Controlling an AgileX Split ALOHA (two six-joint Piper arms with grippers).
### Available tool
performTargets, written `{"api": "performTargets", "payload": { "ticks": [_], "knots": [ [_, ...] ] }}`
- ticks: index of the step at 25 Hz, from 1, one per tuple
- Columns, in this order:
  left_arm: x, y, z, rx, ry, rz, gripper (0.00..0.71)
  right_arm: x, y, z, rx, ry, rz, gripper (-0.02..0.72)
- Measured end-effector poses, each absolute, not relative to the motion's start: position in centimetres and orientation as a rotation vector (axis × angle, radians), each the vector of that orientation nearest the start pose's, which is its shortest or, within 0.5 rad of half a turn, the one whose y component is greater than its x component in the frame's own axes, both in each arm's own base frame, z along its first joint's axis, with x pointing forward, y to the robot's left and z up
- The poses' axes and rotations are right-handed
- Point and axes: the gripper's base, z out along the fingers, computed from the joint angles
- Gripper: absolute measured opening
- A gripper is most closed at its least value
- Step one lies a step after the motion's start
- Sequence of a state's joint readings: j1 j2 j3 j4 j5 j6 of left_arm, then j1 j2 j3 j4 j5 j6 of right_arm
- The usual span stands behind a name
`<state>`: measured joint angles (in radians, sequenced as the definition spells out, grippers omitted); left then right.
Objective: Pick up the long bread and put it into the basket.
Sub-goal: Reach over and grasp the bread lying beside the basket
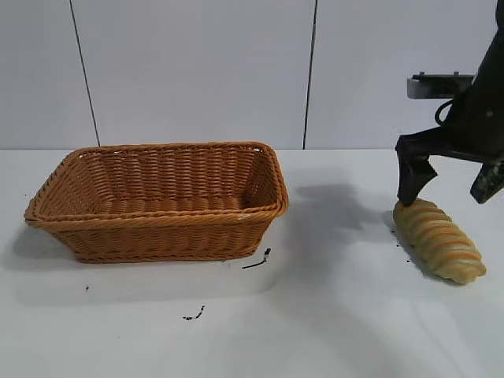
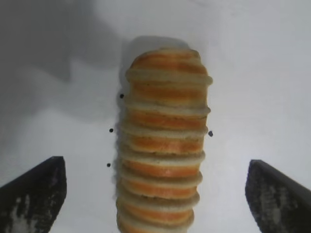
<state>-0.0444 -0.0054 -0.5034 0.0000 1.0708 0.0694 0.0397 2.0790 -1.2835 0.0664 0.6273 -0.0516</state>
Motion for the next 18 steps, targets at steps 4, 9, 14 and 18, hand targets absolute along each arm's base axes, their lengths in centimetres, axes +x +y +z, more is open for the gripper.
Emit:
{"api": "performTargets", "payload": {
  "ticks": [4, 9, 14, 18],
  "knots": [
    [-0.7, 0.0, 27.7, 0.116, 2.042, 0.016, 0.696, 39.7, 1.9, 10.9, -0.06, 2.921, 0.064, 0.693],
    [-0.7, 0.0, 27.7, 0.116, 2.042, 0.016, 0.696, 39.6, 2.0, 10.9, -0.055, 2.927, 0.07, 0.566],
    [-0.7, 0.0, 27.7, 0.116, 2.042, 0.016, 0.696, 39.5, 2.0, 10.9, -0.054, 2.946, 0.073, 0.265],
    [-0.7, 0.0, 27.7, 0.116, 2.042, 0.016, 0.696, 39.8, 2.0, 12.5, -0.067, 2.956, 0.071, 0.239]
  ]
}}
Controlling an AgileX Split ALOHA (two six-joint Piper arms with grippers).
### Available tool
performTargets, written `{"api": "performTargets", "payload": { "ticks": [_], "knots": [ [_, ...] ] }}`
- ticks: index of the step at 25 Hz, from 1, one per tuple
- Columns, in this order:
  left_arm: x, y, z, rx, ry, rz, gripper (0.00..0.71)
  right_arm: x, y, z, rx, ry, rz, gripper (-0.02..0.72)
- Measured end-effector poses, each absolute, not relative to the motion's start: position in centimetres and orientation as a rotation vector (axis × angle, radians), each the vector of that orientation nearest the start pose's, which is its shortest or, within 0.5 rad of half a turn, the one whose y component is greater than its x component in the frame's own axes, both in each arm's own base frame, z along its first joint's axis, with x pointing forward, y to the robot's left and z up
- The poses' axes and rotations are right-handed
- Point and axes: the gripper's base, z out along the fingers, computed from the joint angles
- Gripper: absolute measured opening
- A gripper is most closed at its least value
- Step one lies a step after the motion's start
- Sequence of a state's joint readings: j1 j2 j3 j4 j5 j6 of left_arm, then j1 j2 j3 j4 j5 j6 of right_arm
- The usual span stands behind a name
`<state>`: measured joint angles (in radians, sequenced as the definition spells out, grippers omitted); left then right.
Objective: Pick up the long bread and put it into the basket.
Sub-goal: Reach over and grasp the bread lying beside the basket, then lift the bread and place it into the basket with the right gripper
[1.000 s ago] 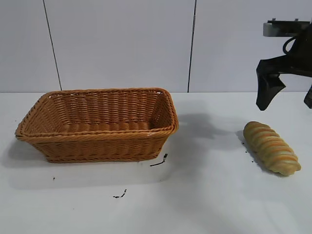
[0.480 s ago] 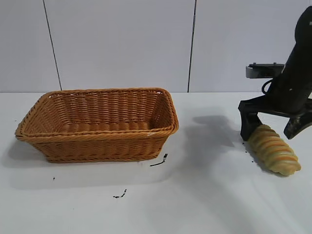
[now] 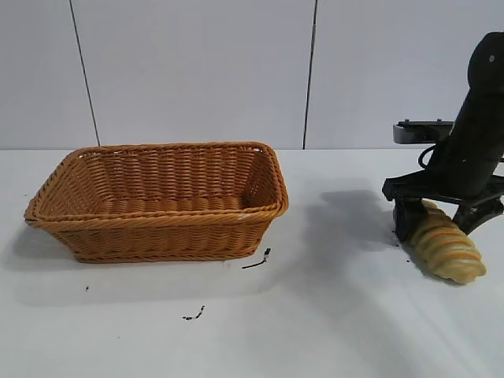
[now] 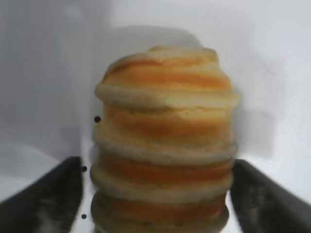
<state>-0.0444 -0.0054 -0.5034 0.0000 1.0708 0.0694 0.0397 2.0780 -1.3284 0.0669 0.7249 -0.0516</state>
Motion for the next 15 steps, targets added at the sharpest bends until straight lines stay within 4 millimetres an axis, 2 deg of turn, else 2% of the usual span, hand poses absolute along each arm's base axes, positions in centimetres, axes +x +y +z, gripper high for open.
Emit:
{"api": "performTargets", "payload": {
  "ticks": [3, 4, 8, 11, 12, 15],
  "knots": [
    [-0.7, 0.0, 27.7, 0.116, 2.042, 0.016, 0.696, 40.7, 2.1, 15.7, -0.075, 2.93, 0.075, 0.23],
    [-0.7, 0.0, 27.7, 0.116, 2.042, 0.016, 0.696, 40.7, 2.1, 15.7, -0.075, 2.93, 0.075, 0.23],
    [-0.7, 0.0, 27.7, 0.116, 2.042, 0.016, 0.696, 41.7, 2.2, 21.3, -0.077, 2.862, 0.099, 0.228],
    [-0.7, 0.0, 27.7, 0.116, 2.042, 0.016, 0.696, 42.1, 2.6, 24.2, -0.09, 2.847, 0.118, 0.209],
    [-0.7, 0.0, 27.7, 0.116, 2.042, 0.016, 0.696, 42.6, 3.3, 25.9, -0.12, 2.813, 0.116, 0.173],
    [-0.7, 0.0, 27.7, 0.116, 2.042, 0.016, 0.696, 43.0, 5.7, 28.2, -0.199, 2.746, 0.124, 0.145]
  ]
}}
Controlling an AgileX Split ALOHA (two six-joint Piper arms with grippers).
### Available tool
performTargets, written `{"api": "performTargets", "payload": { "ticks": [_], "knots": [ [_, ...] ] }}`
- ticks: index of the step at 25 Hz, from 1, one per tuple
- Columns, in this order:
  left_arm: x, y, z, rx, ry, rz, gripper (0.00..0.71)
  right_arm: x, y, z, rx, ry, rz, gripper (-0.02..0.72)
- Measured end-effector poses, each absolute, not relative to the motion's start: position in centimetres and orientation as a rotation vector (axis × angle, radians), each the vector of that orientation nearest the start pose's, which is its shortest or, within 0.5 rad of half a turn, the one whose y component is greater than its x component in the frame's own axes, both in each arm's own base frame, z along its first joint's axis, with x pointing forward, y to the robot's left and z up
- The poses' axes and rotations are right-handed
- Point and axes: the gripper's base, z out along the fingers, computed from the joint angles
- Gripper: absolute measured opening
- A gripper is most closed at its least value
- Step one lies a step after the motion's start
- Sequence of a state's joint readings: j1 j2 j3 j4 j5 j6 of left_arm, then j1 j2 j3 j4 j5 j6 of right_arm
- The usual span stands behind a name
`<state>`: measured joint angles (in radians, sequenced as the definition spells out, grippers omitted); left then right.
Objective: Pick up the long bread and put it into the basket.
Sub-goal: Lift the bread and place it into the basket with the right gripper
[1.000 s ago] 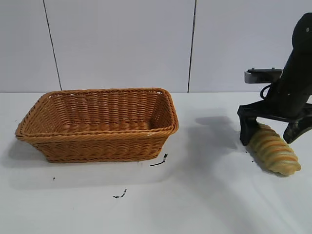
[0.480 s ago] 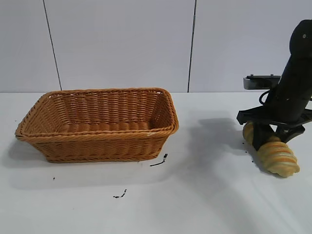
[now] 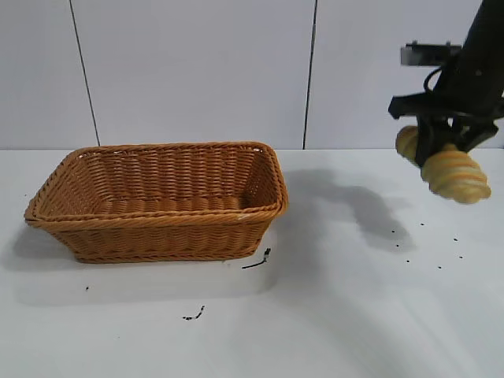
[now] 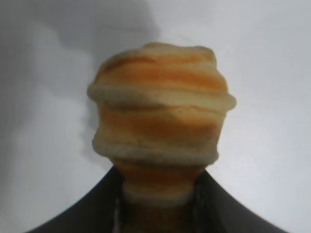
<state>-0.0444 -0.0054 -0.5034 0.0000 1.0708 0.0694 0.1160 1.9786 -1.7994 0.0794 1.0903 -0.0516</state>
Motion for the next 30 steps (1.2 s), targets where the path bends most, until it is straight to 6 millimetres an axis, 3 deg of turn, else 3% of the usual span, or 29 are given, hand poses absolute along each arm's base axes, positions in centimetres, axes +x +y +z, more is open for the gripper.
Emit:
{"api": "performTargets", "payload": {
  "ticks": [5, 6, 7, 9, 13, 16, 21, 25, 30],
  "knots": [
    [-0.7, 0.0, 27.7, 0.116, 2.042, 0.016, 0.696, 42.7, 12.5, 31.2, -0.395, 2.59, 0.18, 0.143],
    [-0.7, 0.0, 27.7, 0.116, 2.042, 0.016, 0.696, 42.7, 12.5, 31.2, -0.395, 2.59, 0.18, 0.143],
    [-0.7, 0.0, 27.7, 0.116, 2.042, 0.016, 0.696, 42.4, 15.4, 32.0, -0.484, 2.518, 0.199, 0.143],
    [-0.7, 0.0, 27.7, 0.116, 2.042, 0.016, 0.696, 42.1, 18.7, 32.2, -0.622, 2.453, 0.208, 0.143],
    [-0.7, 0.0, 27.7, 0.116, 2.042, 0.016, 0.696, 41.5, 24.8, 30.4, -0.961, 2.324, 0.187, 0.134],
    [-0.7, 0.0, 27.7, 0.116, 2.042, 0.016, 0.696, 41.2, 28.2, 27.8, -1.194, 2.228, 0.154, 0.134],
    [-0.7, 0.0, 27.7, 0.116, 2.042, 0.016, 0.696, 41.4, 31.5, 23.2, -1.439, 2.068, 0.096, 0.134],
    [-0.7, 0.0, 27.7, 0.116, 2.042, 0.016, 0.696, 42.1, 32.2, 20.5, -1.472, 2.044, 0.082, 0.134],
    [-0.7, 0.0, 27.7, 0.116, 2.042, 0.016, 0.696, 42.3, 32.6, 18.5, -1.476, 2.071, 0.11, 0.13]
  ]
}}
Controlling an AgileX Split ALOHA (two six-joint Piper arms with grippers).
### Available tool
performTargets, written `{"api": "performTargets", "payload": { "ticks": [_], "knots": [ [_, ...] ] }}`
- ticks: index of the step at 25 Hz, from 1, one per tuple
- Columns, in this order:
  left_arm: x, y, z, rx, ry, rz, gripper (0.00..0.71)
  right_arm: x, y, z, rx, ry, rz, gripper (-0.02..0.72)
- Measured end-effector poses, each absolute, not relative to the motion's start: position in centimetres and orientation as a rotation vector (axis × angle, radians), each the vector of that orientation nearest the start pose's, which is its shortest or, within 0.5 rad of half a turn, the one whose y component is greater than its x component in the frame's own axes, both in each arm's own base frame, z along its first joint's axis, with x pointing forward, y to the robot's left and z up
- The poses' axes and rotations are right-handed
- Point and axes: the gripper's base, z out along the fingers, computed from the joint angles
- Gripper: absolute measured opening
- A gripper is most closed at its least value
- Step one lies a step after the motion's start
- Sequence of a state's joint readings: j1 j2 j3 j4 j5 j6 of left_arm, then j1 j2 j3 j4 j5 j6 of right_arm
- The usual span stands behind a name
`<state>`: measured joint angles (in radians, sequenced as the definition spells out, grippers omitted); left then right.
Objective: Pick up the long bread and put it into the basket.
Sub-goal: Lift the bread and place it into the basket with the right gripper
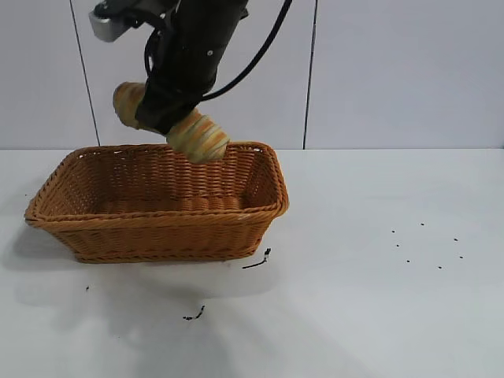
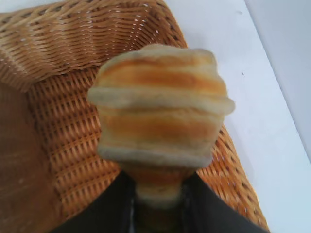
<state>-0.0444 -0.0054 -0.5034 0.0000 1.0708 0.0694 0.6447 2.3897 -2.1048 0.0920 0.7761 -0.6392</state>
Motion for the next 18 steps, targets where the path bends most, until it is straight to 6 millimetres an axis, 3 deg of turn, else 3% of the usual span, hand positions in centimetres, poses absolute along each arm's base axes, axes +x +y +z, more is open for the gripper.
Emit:
{"api": "performTargets", "payload": {
  "ticks": [8, 10, 12, 16, 18],
  "knots": [
    [-0.7, 0.0, 27.7, 0.116, 2.042, 0.016, 0.696, 42.7, 32.9, 16.7, -1.475, 2.071, 0.111, 0.124],
    [-0.7, 0.0, 27.7, 0.116, 2.042, 0.016, 0.696, 42.7, 32.9, 16.7, -1.473, 2.066, 0.111, 0.162],
    [-0.7, 0.0, 27.7, 0.116, 2.042, 0.016, 0.696, 42.7, 32.9, 16.7, -1.473, 2.066, 0.111, 0.273],
    [-0.7, 0.0, 27.7, 0.116, 2.042, 0.016, 0.696, 42.7, 32.9, 16.7, -1.459, 2.079, 0.118, 0.604],
    [-0.7, 0.0, 27.7, 0.116, 2.042, 0.016, 0.696, 42.7, 32.8, 17.1, -1.423, 2.097, 0.13, 0.659]
  ]
}}
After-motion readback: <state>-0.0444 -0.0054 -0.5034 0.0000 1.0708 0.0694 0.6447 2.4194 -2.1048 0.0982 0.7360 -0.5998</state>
